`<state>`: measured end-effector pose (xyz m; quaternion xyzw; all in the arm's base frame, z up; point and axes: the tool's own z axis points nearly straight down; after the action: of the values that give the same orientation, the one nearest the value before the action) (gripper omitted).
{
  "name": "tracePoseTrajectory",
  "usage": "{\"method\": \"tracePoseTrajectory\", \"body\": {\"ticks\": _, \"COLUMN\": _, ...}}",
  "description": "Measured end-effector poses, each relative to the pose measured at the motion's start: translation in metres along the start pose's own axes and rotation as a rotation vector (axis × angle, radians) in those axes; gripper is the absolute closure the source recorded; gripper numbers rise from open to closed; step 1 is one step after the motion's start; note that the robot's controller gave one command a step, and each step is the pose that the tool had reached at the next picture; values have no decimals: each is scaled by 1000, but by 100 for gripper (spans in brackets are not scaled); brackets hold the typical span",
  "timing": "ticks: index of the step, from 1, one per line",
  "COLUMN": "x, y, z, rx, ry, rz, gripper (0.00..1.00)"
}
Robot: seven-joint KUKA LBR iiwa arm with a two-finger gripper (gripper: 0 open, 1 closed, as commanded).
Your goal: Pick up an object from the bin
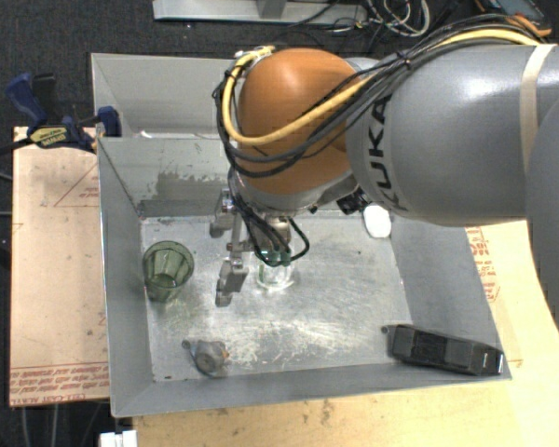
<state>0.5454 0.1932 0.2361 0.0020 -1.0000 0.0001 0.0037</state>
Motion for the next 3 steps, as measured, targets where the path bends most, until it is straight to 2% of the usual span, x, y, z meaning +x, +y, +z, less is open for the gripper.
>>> {"method": "tracePoseTrajectory", "body": {"ticks": 1, "x": -2, "y": -1, "z": -5, "rx": -1, "ry": -8, "rz": 4, "gripper": 0}}
{"method": "tracePoseTrajectory", "body": {"ticks": 2, "x": -11, "y": 19, "z": 63, "rx": -3, "ry": -13, "rz": -6, "gripper": 0}}
{"method": "tracePoseTrajectory", "body": {"ticks": 3, "x": -40, "y": 55, "z": 75, "rx": -3, "ry": -12, "rz": -96, "gripper": 0}}
